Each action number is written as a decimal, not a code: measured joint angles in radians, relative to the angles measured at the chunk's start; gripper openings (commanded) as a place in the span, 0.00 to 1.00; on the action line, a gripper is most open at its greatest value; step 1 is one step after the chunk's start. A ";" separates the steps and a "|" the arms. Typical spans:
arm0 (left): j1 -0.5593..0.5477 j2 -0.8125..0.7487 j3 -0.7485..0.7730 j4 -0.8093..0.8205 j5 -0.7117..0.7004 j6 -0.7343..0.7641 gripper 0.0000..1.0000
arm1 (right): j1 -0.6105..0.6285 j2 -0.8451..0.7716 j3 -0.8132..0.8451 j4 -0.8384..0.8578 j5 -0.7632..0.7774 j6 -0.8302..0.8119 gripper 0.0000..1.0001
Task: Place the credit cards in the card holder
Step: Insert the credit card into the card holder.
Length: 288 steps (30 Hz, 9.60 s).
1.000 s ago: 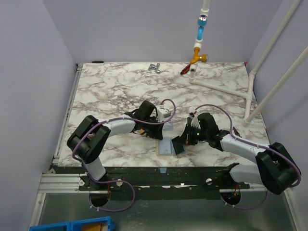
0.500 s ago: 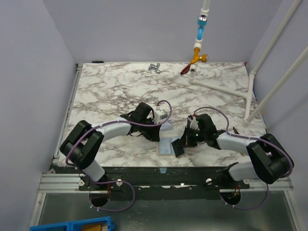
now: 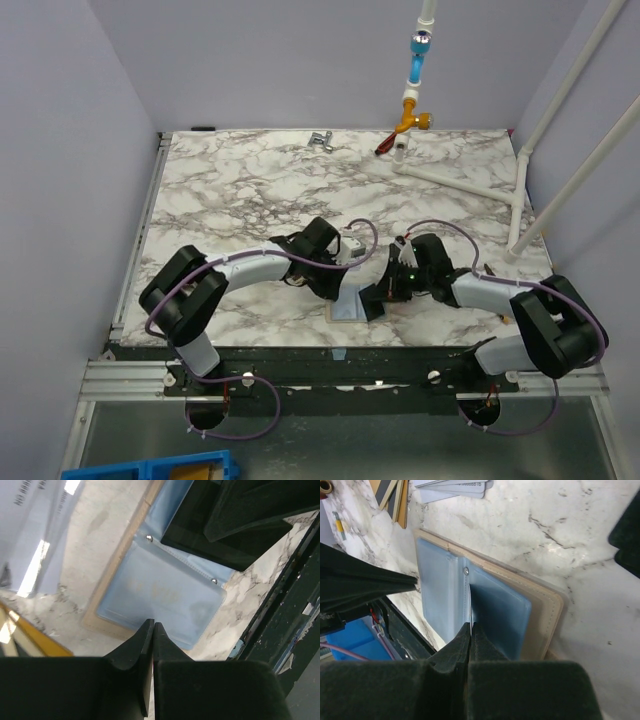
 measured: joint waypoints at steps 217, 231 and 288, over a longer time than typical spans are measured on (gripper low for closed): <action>-0.100 0.082 -0.005 0.133 -0.081 0.136 0.12 | -0.106 0.011 -0.426 0.827 0.090 0.315 0.01; -0.100 0.081 -0.005 0.127 -0.078 0.136 0.10 | -0.093 0.171 -0.422 0.952 0.082 0.336 0.01; 0.058 0.097 0.042 0.160 0.204 -0.007 0.08 | 0.135 0.007 -0.127 0.421 0.275 0.251 0.76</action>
